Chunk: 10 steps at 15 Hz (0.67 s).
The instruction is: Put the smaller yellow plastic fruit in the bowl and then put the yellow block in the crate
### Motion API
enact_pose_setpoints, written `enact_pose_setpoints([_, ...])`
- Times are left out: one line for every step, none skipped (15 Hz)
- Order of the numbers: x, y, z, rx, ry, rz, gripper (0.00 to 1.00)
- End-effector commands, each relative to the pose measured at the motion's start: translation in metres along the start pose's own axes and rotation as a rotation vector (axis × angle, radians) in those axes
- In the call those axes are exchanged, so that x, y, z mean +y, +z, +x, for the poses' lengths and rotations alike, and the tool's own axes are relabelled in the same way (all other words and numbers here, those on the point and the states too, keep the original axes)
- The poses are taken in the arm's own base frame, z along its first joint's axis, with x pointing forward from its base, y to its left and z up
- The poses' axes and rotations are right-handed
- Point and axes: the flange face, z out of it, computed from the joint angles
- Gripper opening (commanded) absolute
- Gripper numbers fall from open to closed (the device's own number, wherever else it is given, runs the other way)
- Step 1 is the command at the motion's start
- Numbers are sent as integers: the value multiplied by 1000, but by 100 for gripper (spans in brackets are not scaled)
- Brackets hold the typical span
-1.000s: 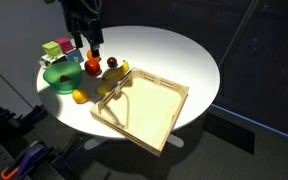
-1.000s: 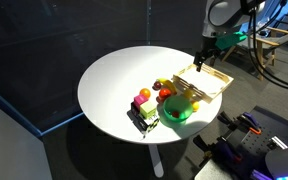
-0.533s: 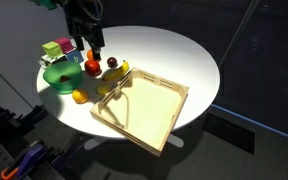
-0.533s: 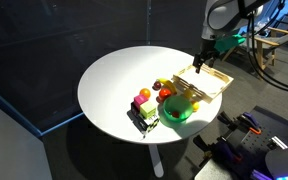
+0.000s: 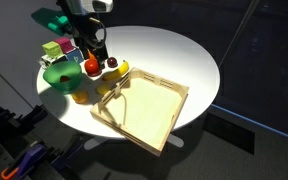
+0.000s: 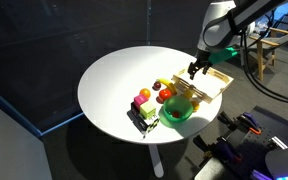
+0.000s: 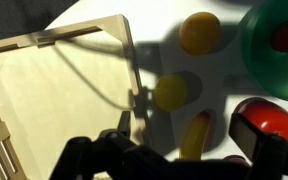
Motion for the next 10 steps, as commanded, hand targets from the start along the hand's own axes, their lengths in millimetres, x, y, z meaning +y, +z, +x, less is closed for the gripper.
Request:
enact_pose_setpoints([-7, 19, 3, 5, -8, 22, 100])
enact_pose_setpoints([-8, 24, 4, 1, -8, 22, 100])
enact_pose_setpoints([-10, 30, 6, -6, -8, 23, 100])
enact_pose_setpoints([-10, 37, 8, -14, -8, 22, 100])
enact_pose_setpoints([-11, 42, 9, -20, -9, 22, 100])
enact_pose_setpoints([-12, 47, 10, -26, -13, 19, 100])
enact_pose_setpoints([-12, 51, 12, -29, -15, 18, 100])
enact_pose_setpoints([-13, 56, 13, -32, -20, 18, 100])
enact_pose_setpoints([-14, 60, 15, -37, -22, 16, 100])
enact_pose_setpoints([-15, 65, 16, -42, -24, 16, 100])
